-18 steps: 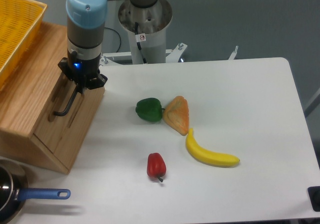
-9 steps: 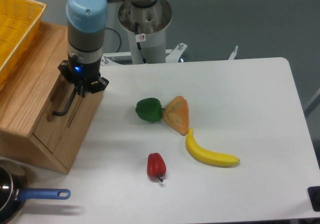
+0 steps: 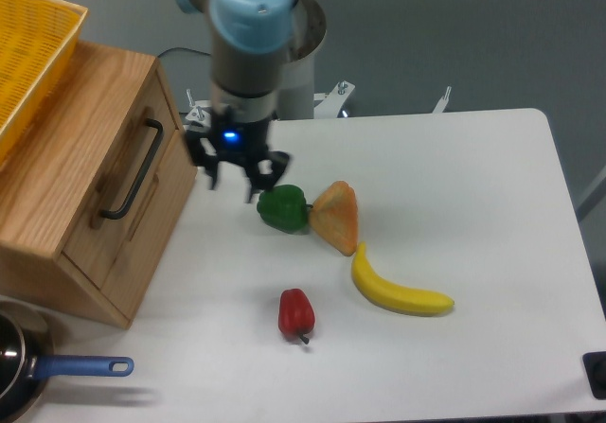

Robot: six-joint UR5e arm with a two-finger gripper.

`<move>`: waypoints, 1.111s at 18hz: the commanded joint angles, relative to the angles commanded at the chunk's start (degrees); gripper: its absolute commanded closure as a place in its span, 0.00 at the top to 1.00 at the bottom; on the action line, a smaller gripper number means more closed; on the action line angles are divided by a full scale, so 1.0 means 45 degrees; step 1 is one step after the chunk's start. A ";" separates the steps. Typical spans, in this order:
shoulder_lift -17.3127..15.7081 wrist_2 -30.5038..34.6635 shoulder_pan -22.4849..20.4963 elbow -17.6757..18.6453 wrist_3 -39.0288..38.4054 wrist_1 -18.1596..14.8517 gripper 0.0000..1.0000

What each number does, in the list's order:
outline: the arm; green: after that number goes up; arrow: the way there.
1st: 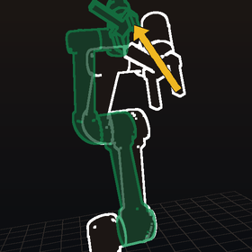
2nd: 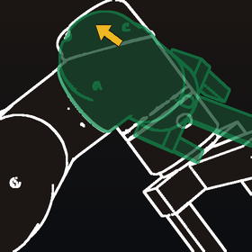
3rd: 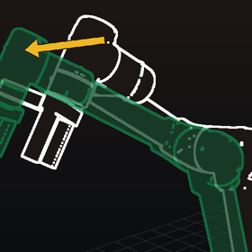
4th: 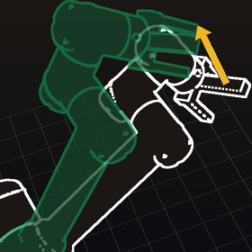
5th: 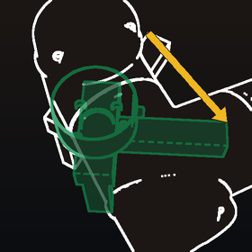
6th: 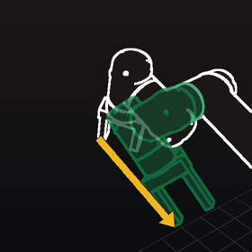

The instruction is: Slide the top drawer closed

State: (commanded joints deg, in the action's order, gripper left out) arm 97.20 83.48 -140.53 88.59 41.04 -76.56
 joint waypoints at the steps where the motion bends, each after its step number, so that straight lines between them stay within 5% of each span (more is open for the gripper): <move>1: 0.0117 0.0177 -0.0196 -0.0019 0.0021 0.0137 1.00; 10: 0.0976 0.1150 -0.2442 0.0059 0.3491 0.0606 1.00; 15: 0.1952 0.2930 -0.3399 -0.0019 0.7339 0.0685 1.00; 20: 0.2830 0.3147 -0.4083 -0.0097 1.2079 0.0782 1.00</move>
State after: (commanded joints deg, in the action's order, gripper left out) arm 109.94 97.65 -158.90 88.16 95.40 -73.04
